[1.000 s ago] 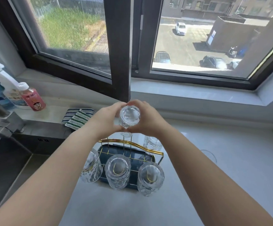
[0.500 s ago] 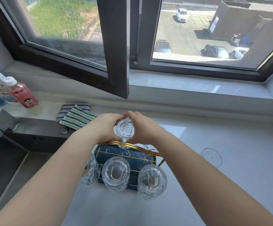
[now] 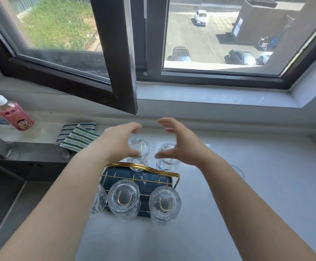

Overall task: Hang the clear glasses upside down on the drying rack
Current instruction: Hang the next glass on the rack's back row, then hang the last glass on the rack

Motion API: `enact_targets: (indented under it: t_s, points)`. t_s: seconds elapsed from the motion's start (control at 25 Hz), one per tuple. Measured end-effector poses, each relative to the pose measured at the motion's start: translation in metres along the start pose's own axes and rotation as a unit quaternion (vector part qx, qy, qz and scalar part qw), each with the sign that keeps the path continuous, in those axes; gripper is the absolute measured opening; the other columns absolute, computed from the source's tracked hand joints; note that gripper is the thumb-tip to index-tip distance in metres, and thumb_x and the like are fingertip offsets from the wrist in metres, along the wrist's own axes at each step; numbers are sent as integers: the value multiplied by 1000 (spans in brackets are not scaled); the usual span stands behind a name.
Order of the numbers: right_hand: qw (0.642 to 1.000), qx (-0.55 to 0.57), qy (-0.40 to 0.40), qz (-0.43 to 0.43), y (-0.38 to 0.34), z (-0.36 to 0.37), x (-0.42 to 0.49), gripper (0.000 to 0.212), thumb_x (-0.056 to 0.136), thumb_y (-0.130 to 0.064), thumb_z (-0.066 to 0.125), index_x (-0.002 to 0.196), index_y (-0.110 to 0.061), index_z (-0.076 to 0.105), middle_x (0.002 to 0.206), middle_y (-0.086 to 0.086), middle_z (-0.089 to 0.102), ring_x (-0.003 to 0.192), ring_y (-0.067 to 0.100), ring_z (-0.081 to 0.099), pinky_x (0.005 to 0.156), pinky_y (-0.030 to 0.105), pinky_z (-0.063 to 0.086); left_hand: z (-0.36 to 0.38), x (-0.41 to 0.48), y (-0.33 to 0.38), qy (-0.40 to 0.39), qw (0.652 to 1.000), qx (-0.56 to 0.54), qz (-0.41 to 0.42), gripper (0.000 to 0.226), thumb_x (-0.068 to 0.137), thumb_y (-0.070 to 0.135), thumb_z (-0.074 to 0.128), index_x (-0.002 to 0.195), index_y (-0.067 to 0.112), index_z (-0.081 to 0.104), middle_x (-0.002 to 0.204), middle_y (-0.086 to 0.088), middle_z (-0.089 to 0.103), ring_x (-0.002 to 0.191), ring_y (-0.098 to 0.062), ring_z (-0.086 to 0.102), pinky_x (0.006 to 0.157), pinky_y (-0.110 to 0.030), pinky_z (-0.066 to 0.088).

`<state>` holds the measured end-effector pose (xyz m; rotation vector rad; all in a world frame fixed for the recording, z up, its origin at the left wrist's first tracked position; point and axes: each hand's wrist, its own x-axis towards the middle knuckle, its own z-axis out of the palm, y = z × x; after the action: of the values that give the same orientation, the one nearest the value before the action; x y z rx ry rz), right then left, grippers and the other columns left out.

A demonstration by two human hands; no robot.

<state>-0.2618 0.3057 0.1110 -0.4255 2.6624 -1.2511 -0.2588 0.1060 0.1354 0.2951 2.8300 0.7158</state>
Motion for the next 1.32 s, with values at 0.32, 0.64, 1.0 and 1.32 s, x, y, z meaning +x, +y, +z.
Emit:
enact_targets:
  t_s: [0.32,0.64,1.0,1.32]
  points:
    - [924,135,293,206,140,-35,-156,72,65,-17,81,121,-32,39,132,-2,45,120,15,44,98,27,33,135,-12,139,-70,968,-232,66,89,74,24,71,141,19,14,145,-2,31,130,-14,33,102,-23,28]
    - [940,172,147,254,210,-18,-151,96,60,-24,85,136,-26,26,138,-8,38,124,5,37,96,13,30,228,18,157,-87,945,-305,-80,96,71,22,74,143,19,10,152,-2,18,137,-17,23,97,-20,24]
    - [941,167,189,225,197,-12,-139,66,55,-24,78,112,-40,49,116,-11,57,108,13,55,91,37,49,242,29,165,-96,947,-299,-67,92,70,19,72,140,28,14,137,-1,36,122,-17,41,85,-21,33]
    - [905,395,114,112,112,-47,-177,75,59,-26,83,124,-39,49,130,-1,56,112,15,60,82,22,52,139,-39,155,-33,919,-393,17,56,65,27,76,105,32,37,106,13,50,87,0,58,57,-7,47]
